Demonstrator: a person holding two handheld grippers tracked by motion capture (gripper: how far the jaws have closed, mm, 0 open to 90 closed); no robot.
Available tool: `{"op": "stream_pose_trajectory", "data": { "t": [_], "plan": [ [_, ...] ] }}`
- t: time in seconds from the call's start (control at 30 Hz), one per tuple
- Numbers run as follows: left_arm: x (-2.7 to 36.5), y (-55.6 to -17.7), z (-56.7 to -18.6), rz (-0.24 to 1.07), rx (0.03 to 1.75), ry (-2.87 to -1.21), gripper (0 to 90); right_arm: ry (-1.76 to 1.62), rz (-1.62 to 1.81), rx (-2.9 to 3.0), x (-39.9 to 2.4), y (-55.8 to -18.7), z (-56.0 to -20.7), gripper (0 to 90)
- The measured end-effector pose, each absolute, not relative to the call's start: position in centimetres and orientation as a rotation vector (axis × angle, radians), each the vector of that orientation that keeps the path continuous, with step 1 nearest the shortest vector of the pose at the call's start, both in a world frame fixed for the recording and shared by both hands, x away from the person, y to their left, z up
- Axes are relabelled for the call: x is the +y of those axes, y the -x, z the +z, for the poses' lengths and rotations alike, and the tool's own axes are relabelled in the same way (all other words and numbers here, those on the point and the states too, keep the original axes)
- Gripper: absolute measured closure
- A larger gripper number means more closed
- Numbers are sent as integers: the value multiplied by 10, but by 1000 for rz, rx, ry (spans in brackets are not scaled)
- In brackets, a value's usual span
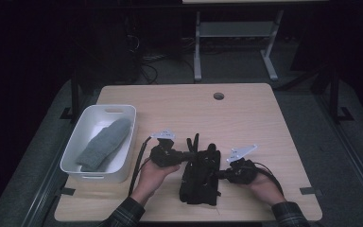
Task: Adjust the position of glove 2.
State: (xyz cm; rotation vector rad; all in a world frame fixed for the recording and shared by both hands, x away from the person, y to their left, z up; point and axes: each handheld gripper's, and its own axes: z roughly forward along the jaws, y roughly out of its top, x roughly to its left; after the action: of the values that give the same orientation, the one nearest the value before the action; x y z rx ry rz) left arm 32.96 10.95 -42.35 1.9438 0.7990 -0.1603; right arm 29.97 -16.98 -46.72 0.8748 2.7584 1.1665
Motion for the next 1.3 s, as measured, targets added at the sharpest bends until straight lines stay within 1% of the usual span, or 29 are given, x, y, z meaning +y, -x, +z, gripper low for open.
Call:
{"op": "stream_pose_trajectory", "data": {
  "t": [0.23, 0.43, 0.53, 0.6, 0.63, 0.7, 0.77, 0.8, 0.87, 0.9, 0.97, 1.0, 1.03, 1.17, 1.3],
  "plan": [
    [98, -329, -430, -155, 795, -1979, 874, -829, 1164, 2778, -151, -306, -467, 900],
    [94, -331, -435, -159, 797, -1975, 866, -807, 1169, 2774, -146, -309, -468, 900],
    [92, -332, -436, -160, 781, -1966, 841, -825, 1177, 2775, -147, -309, -468, 900],
    [92, -331, -434, -159, 768, -1949, 793, -829, 1182, 2771, -149, -309, -467, 900],
    [93, -330, -433, -151, 764, -1949, 791, -834, 1181, 2762, -151, -310, -467, 899],
    [95, -328, -430, -142, 748, -1953, 795, -861, 1197, 2737, -157, -311, -465, 830],
    [97, -326, -429, -141, 732, -1971, 859, -901, 1199, 2709, -165, -313, -464, 786],
    [98, -325, -428, -142, 726, -1984, 891, -918, 1199, 2690, -170, -313, -462, 744],
    [97, -322, -428, -144, 718, -1996, 893, -947, 1202, 2658, -178, -315, -461, 681],
    [96, -319, -428, -144, 713, -2003, 893, -969, 1202, 2632, -184, -315, -461, 614],
    [92, -313, -429, -149, 693, -2027, 894, -1000, 1194, 2596, -191, -316, -461, 555],
    [90, -310, -430, -151, 677, -2048, 893, -1009, 1185, 2579, -196, -317, -461, 501],
    [87, -305, -431, -149, 663, -2067, 893, -1022, 1171, 2561, -198, -318, -461, 467],
    [76, -293, -438, -160, 623, -2129, 893, -1071, 1132, 2512, -206, -320, -463, 362],
    [66, -287, -447, -197, 606, -2161, 893, -1111, 1095, 2492, -210, -324, -467, 315]
  ]
}}
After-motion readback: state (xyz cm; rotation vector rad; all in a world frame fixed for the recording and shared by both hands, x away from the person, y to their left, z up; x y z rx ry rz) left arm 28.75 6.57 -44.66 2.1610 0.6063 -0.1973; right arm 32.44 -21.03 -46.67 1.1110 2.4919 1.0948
